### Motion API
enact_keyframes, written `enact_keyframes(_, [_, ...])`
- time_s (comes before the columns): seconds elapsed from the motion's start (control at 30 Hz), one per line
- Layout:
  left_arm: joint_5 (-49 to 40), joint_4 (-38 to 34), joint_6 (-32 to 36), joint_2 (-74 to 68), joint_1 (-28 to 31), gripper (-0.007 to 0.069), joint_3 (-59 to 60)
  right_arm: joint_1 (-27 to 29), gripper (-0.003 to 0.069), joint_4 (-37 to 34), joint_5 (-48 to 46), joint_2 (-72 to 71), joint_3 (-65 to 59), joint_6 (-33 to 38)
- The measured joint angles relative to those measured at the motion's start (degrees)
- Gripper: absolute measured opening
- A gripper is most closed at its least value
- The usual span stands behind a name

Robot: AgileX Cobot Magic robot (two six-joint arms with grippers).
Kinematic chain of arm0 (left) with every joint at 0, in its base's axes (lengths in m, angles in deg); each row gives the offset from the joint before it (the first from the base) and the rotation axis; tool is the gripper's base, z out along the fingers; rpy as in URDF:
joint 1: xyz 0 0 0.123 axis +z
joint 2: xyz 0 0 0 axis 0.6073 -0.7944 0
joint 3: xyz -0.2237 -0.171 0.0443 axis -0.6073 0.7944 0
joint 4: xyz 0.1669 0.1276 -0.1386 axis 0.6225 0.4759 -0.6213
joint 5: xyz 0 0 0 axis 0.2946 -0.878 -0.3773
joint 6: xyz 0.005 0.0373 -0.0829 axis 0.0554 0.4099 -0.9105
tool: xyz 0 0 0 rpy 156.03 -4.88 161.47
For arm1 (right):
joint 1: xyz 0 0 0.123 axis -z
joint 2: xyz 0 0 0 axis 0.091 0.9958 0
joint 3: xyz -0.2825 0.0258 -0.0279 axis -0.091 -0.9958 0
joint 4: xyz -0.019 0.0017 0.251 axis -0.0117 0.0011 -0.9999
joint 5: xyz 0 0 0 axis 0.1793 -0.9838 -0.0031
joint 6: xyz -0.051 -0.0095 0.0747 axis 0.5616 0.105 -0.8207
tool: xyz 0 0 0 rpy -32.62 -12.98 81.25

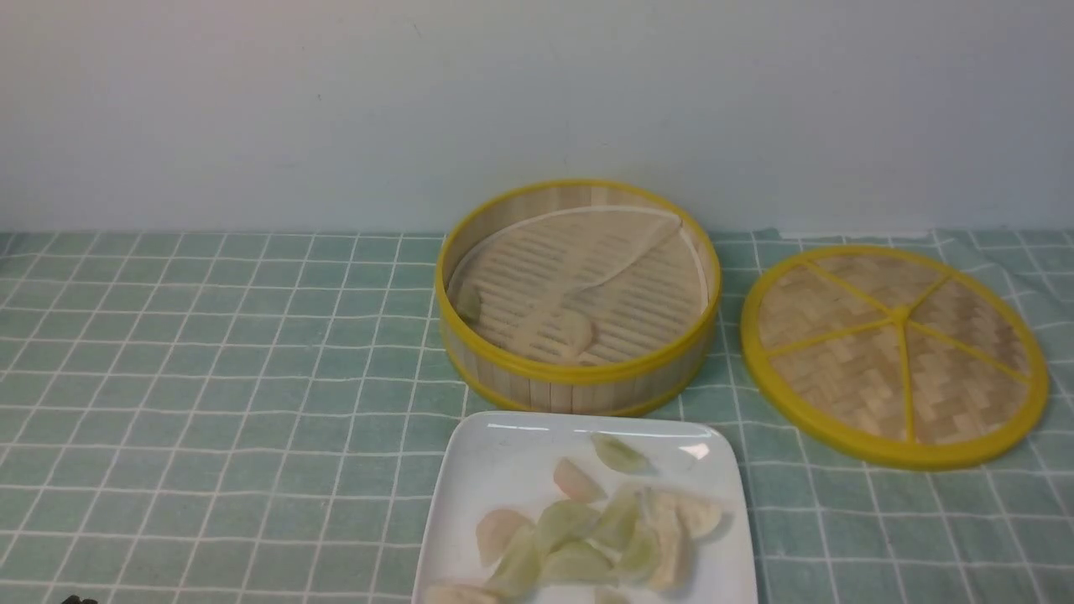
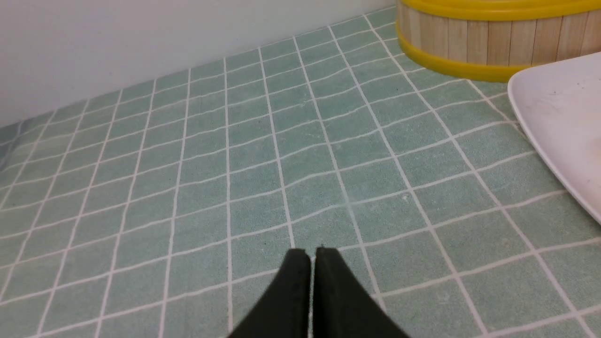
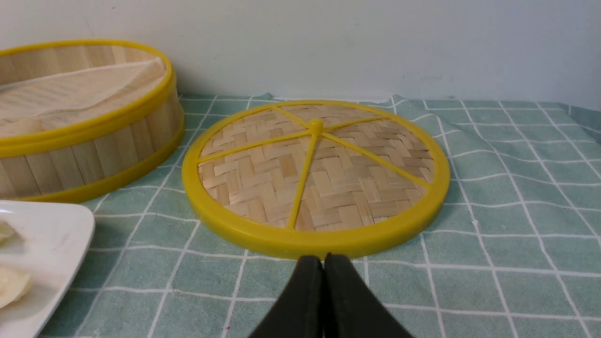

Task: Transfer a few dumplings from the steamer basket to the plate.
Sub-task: Use the left arm to grab a dumpling from the steamer

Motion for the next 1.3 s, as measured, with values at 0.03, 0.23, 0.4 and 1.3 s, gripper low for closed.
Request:
enact_keyframes(0.03, [0.0, 0.0, 0.0, 0.0, 0.0, -0.0006, 0.0, 0.0, -0.0013, 0.0, 0.0, 0.0, 0.0, 0.0])
enact_keyframes(0.23, [9.43, -15.95, -7.38, 0.0, 0.0, -0.0006, 0.11, 0.0, -0.0013, 0.0, 0.0, 0.0, 0.0, 0.0])
enact_keyframes(0.4, [20.06, -37.07, -13.04, 0.0, 0.0, -0.0006, 0.11, 0.0, -0.0013, 0.0, 0.0, 0.0, 0.0, 0.0])
enact_keyframes(1.3, [-26.66, -29.28, 8.83, -63.48, 0.0, -0.0006, -52.81, 0.0, -0.0013, 0.06, 0.0, 0.0, 0.0, 0.0])
